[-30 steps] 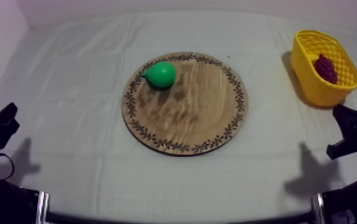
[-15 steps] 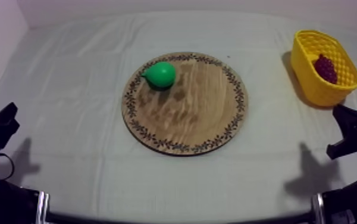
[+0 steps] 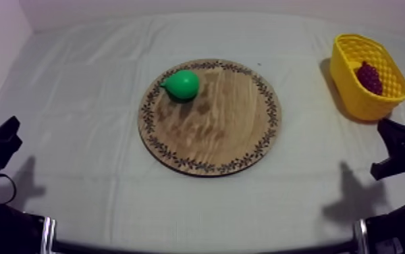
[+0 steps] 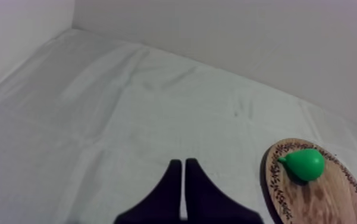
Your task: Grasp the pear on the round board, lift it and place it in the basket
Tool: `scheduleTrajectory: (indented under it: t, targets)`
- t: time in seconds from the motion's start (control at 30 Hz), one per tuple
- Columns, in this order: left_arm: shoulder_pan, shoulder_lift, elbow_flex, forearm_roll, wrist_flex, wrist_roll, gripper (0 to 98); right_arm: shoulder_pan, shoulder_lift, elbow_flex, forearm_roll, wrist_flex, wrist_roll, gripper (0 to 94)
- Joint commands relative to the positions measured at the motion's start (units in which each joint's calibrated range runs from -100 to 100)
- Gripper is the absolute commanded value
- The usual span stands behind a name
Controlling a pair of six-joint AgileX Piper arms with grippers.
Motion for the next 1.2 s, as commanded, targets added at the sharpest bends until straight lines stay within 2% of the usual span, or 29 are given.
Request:
scheduleTrajectory:
  t: [0.0, 0.23, 0.4, 0.57, 0.7, 0.97, 1.17]
  targets:
    - [0.02, 0.00, 0.00, -0.02, -0.01, 0.01, 0.1, 0.00, -0.03, 0.05, -0.02, 0.02, 0.28, 0.7]
    - [0.02, 0.00, 0.00, -0.02, -0.01, 0.01, 0.1, -0.04, -0.03, 0.05, -0.03, -0.24, 0.93, 0.7]
    - [0.02, 0.00, 0.00, -0.02, -0.01, 0.01, 0.1, -0.60, 0.16, -0.74, -0.57, -2.65, 3.29, 0.7]
    - [0.02, 0.00, 0.00, -0.02, -0.01, 0.01, 0.1, -2.23, 5.33, -8.41, 0.57, -1.51, 3.46, 0.6]
    - [0.02, 0.00, 0.00, -0.02, -0.01, 0.01, 0.1, -3.74, 15.28, -21.17, 0.48, 3.18, 5.33, 0.6]
    - [0.02, 0.00, 0.00, -0.02, -0.01, 0.01, 0.1, -7.67, 39.31, -51.70, -1.41, 17.29, 9.92, 0.6]
    - [0.02, 0.00, 0.00, -0.02, -0.01, 0.01, 0.1, -12.06, 56.83, -71.28, -0.47, 25.60, 10.35, 0.6]
